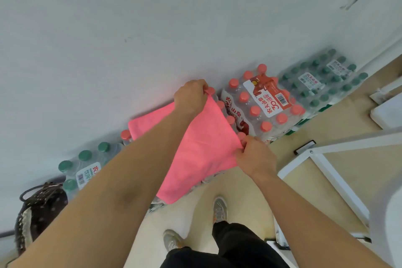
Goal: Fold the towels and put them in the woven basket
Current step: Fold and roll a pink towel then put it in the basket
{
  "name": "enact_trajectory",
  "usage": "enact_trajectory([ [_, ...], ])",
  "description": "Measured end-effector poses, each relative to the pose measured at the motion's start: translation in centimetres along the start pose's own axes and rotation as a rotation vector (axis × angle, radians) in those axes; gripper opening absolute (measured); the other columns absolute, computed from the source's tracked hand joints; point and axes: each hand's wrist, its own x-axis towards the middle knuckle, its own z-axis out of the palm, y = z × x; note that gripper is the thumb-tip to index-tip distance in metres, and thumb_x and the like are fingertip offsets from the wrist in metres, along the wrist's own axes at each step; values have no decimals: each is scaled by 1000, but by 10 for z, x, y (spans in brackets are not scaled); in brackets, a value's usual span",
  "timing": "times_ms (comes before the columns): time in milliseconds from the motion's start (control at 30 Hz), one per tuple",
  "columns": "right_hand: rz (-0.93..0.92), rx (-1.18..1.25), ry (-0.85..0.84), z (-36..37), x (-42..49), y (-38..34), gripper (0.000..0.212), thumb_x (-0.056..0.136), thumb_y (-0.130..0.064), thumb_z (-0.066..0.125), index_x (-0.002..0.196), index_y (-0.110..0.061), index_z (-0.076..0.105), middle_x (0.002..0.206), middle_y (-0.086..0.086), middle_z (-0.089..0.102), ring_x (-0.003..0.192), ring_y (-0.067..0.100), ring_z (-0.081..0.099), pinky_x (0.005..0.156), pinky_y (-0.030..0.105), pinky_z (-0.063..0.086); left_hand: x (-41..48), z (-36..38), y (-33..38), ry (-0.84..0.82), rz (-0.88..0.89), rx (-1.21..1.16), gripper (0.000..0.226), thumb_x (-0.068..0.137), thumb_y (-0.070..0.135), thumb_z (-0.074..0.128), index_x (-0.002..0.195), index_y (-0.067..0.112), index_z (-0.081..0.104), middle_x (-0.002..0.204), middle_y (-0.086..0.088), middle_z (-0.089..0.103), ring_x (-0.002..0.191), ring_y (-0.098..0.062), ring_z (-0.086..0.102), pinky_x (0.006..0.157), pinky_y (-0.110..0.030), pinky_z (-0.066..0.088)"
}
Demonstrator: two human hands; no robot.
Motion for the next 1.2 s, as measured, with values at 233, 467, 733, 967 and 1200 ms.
enact_trajectory([
  [233,-114,-39,139,-6,56,-39,22,84,-27,56,102,-15,60,106,6,56,98,29,55,76,41,50,-6,31,-20,85,22,-14,27,80,15,59,106,16,66,107,-6,63,99,-31,58,76,-39,50],
  [467,-266,-73,30,-7,125,-83,37,90,-26,55,126,-18,55,124,12,53,114,35,51,90,45,47,-17,46,-37,206,3,-51,28,75,27,62,100,16,69,105,-7,65,94,-31,60,85,-39,49],
  [733,-268,88,61,0,157,-105,23,93,-35,55,106,-18,65,104,8,68,101,32,61,83,44,52,-11,49,-34,229,-87,-191,28,80,32,67,107,26,66,109,2,65,99,-24,61,86,-39,46],
  [967,-173,281,-61,-3,157,-101,28,83,-29,66,110,-24,66,102,-5,71,102,20,66,92,40,51,-11,39,-28,145,-147,-219,48,76,31,69,122,29,59,117,9,65,113,-19,55,94,-38,35],
  [1200,-303,492,-156,-13,150,-88,39,84,-23,67,123,-25,66,114,-7,70,106,10,63,100,37,48,-17,25,-31,135,-170,-573,19,77,42,67,93,32,70,88,16,72,89,-4,67,91,-42,51],
])
